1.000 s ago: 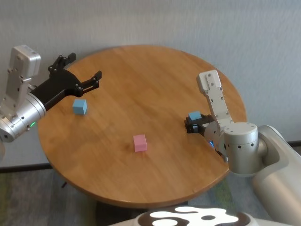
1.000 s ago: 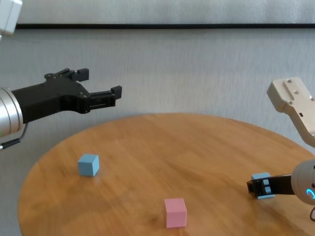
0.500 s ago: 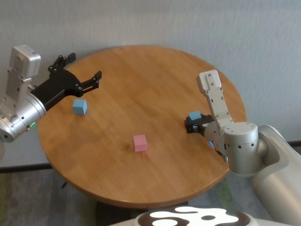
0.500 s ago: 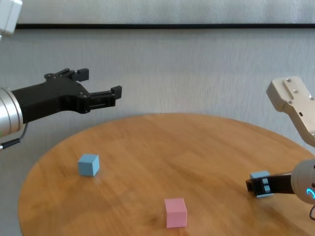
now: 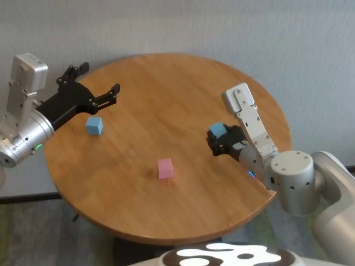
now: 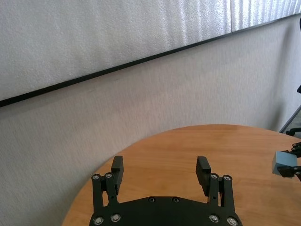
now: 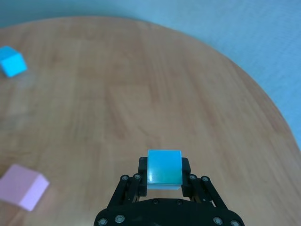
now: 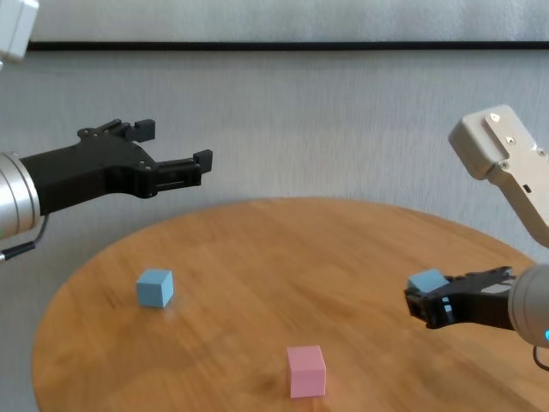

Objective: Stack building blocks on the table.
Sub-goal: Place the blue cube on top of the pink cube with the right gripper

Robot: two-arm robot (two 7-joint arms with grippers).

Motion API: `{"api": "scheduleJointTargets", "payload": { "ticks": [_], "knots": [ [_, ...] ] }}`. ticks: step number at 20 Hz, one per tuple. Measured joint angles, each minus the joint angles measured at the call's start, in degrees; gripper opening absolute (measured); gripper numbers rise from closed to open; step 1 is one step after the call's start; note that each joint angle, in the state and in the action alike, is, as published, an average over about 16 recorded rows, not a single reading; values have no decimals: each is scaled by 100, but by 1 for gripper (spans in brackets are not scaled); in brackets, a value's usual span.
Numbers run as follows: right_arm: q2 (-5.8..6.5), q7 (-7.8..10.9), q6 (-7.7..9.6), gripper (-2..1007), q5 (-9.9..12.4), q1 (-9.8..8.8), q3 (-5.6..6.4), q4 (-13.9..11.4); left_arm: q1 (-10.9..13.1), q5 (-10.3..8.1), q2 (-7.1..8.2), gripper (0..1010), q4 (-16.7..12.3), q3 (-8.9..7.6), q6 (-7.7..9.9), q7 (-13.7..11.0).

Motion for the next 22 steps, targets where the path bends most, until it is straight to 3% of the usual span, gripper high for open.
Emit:
{"api": "scheduleJointTargets", "payload": {
  "ticks": [6, 13, 17, 22],
  "knots": [
    [380, 773, -235, 361, -31, -50, -154, -344, 0, 0, 0, 1000, 0, 0, 0, 0],
    [721, 1634, -291, 361, 42, 27, -289, -597, 0, 0, 0, 1000, 0, 0, 0, 0],
    [793, 1973, -195, 361, 96, 72, -338, -699, 0, 0, 0, 1000, 0, 0, 0, 0],
    [738, 2117, -29, 361, 135, 50, -358, -809, 0, 0, 0, 1000, 0, 0, 0, 0]
  ]
}}
